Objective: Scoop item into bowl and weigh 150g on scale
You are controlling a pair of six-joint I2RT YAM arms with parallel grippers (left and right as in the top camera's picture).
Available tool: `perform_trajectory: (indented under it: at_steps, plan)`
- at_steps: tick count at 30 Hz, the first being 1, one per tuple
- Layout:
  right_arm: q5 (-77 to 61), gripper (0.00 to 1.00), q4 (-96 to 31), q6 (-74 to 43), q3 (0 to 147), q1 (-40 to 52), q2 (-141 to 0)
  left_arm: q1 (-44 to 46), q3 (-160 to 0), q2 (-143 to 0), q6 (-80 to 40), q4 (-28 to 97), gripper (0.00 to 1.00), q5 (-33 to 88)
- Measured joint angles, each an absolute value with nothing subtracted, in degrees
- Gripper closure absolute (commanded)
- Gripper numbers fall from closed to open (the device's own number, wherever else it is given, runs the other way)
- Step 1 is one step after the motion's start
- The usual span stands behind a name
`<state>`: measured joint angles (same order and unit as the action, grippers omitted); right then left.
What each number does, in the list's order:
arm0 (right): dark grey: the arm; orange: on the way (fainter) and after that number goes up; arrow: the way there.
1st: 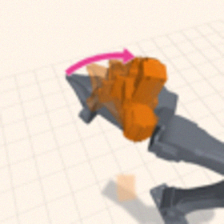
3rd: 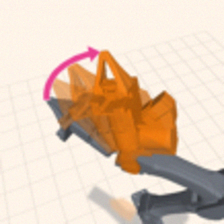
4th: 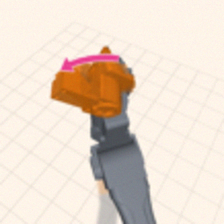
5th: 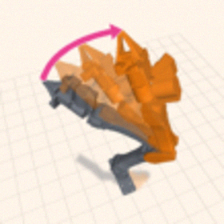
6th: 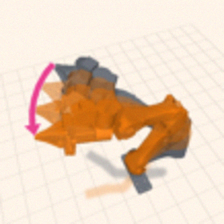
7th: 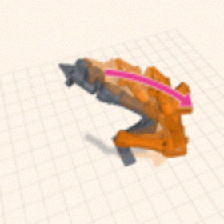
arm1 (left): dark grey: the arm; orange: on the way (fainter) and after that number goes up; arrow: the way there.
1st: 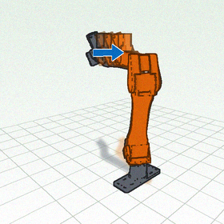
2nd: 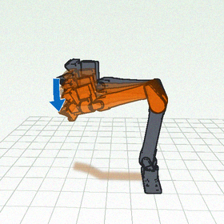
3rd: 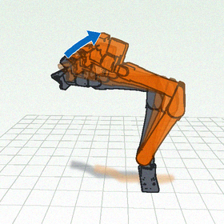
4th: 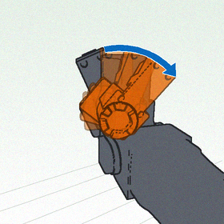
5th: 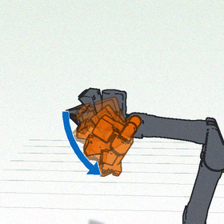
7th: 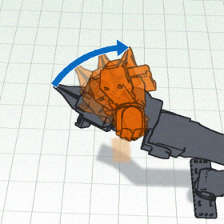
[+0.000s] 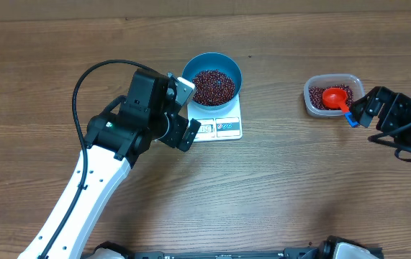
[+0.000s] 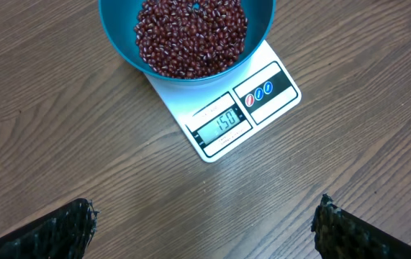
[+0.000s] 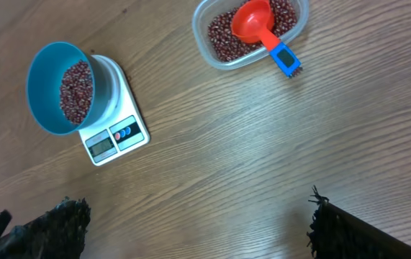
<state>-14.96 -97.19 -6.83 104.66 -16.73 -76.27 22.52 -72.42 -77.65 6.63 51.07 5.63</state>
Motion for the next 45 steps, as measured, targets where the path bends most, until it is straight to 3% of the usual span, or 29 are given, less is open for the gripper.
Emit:
perform_trajectory:
  at_steps: [19,30,45]
  plan:
    - [-15.7,0.00,-95.4,-3.9,104.6,-13.6,-75.5,22.5,-72.4,-77.7,6.6,51.1,0.01,5.6]
    - [-10.0,0.00,-70.4,-1.5,90.6,-1.8,-61.8,22.5,-72.4,-77.6,6.6,51.1,0.00,5.7]
    - [-8.3,0.00,-21.3,-1.3,40.4,-1.0,-28.6,22.5,-72.4,-77.7,6.6,51.0,0.00,5.8]
